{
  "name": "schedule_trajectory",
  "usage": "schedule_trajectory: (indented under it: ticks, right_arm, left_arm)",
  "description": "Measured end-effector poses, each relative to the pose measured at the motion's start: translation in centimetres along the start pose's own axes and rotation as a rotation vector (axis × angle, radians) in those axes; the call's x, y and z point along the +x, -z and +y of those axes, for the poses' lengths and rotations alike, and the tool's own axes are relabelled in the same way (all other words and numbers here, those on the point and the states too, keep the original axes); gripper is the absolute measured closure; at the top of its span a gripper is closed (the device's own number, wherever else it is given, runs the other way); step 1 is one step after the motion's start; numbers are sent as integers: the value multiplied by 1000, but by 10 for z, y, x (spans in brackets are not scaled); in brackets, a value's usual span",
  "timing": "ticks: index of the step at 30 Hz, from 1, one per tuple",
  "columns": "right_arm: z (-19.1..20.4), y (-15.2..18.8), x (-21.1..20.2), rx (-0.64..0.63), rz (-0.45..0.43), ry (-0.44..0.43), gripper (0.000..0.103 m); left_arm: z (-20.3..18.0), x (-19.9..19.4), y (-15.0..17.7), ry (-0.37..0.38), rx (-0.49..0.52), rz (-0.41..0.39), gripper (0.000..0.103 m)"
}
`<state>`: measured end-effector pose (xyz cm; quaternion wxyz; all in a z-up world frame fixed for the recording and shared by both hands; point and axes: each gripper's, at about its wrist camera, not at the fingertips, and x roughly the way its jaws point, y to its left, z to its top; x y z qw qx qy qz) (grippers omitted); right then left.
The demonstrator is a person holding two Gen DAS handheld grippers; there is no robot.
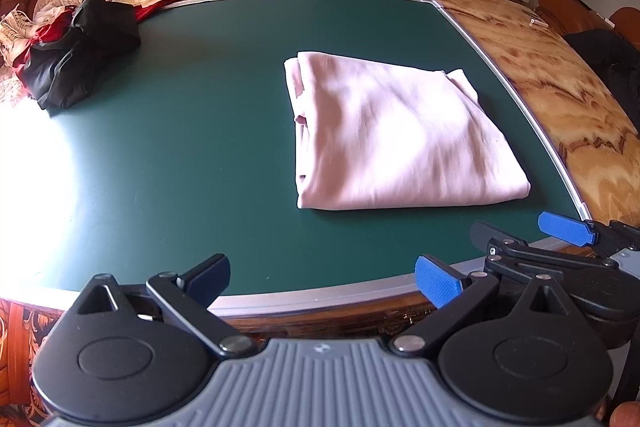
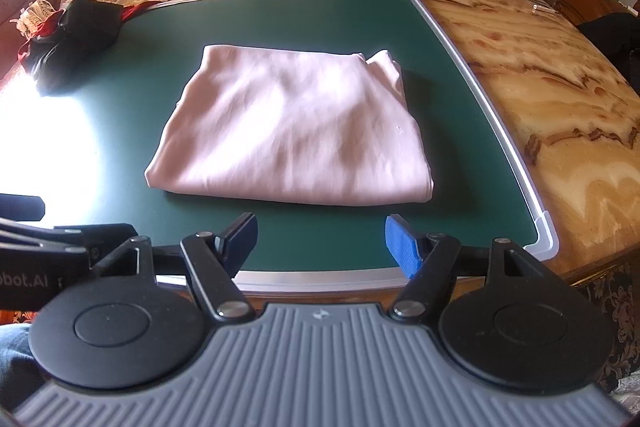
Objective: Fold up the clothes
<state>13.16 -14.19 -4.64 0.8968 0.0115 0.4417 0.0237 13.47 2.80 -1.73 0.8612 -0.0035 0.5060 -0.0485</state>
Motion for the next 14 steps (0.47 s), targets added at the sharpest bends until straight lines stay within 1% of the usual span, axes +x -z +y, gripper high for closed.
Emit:
schedule_trajectory:
  ticks: [2, 6, 9, 14]
  right_arm:
    - [0, 3, -1, 8, 5, 12, 24]
    - [-1, 8, -2, 24, 15, 36, 24]
    - [-2, 13, -4, 35, 19, 50, 24]
    - [-3, 20, -7, 51, 17, 65, 24]
  left_arm:
    - [-1, 0, 4, -7, -13, 4, 1]
    - [-7, 2, 15, -31, 19, 30, 1]
    - [-11, 2, 25, -49, 47, 34, 1]
    - [-10, 3, 37, -56, 44, 30, 1]
